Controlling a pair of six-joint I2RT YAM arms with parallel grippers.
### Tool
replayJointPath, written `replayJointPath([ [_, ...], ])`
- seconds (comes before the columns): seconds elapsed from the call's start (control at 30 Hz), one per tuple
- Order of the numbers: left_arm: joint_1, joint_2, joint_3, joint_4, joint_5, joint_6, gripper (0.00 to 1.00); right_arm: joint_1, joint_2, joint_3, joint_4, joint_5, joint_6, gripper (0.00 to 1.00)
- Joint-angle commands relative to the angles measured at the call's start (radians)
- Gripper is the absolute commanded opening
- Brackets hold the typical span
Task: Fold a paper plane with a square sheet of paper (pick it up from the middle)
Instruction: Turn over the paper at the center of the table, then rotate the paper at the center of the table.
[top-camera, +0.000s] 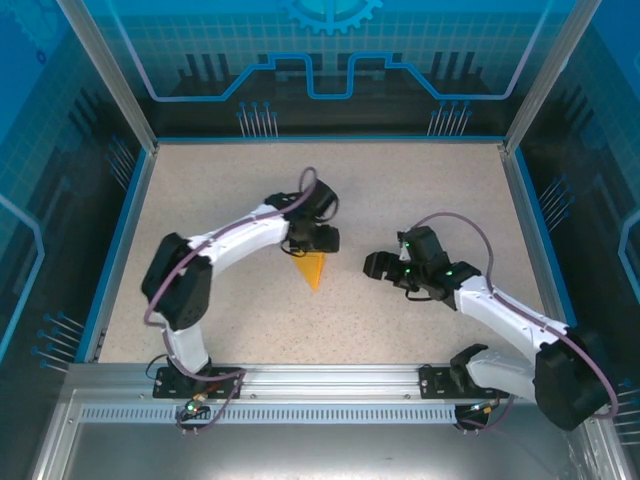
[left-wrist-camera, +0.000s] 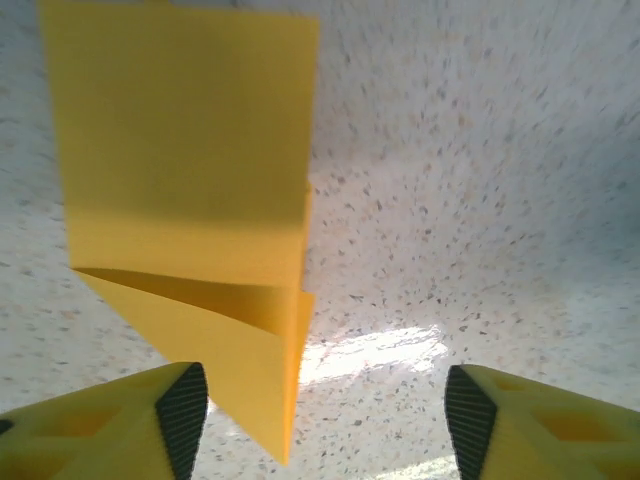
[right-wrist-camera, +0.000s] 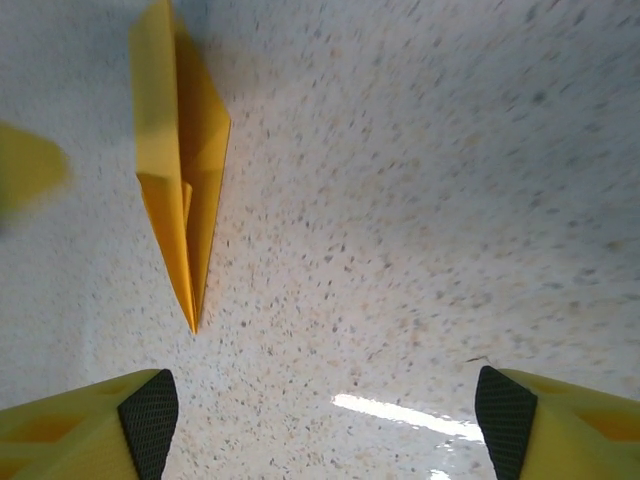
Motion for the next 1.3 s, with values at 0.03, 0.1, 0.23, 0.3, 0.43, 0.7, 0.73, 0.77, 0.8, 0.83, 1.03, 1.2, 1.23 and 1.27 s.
replayJointPath([
  [0.03,0.162,-0.118,-0.122,0.077,0.136,-0.055,0.79,0.169,0.112,0.088,0.071,0.141,0.095,0.76],
  [0.1,0.225,-0.151,-0.162,0.084,0.137,-0.063,0.83,0.252,0.188,0.159,0.079,0.199,0.121,0.73],
  [0.23,0.329,-0.206,-0.239,0.105,0.149,-0.086,0.90,0.386,0.367,0.341,0.086,0.266,0.142,0.66],
  [0.3,0.366,-0.228,-0.276,0.124,0.167,-0.101,0.91,0.420,0.451,0.417,0.088,0.269,0.156,0.63],
  [0.43,0.406,-0.266,-0.334,0.146,0.190,-0.118,0.94,0.454,0.612,0.554,0.080,0.260,0.184,0.57],
  [0.7,0.437,-0.300,-0.376,0.152,0.196,-0.115,0.95,0.451,0.792,0.704,-0.006,0.321,0.179,0.55],
  [0.73,0.437,-0.301,-0.377,0.151,0.197,-0.115,0.95,0.450,0.800,0.710,-0.018,0.330,0.175,0.55],
  [0.77,0.437,-0.301,-0.377,0.152,0.199,-0.114,0.96,0.449,0.806,0.710,-0.021,0.334,0.165,0.55],
  [0.8,0.438,-0.300,-0.379,0.154,0.202,-0.113,0.96,0.447,0.813,0.712,-0.027,0.338,0.158,0.55],
  [0.83,0.438,-0.299,-0.380,0.156,0.205,-0.112,0.95,0.444,0.818,0.713,-0.034,0.338,0.154,0.55],
  [1.03,0.438,-0.282,-0.388,0.165,0.217,-0.113,0.96,0.436,0.851,0.717,-0.074,0.332,0.131,0.54],
  [1.2,0.438,-0.277,-0.396,0.168,0.223,-0.110,0.96,0.432,0.845,0.680,-0.108,0.327,0.102,0.54],
  [1.23,0.437,-0.276,-0.396,0.168,0.226,-0.108,0.96,0.430,0.837,0.659,-0.105,0.316,0.089,0.54],
  [1.27,0.438,-0.275,-0.396,0.169,0.229,-0.105,0.96,0.425,0.829,0.640,-0.102,0.303,0.071,0.54],
])
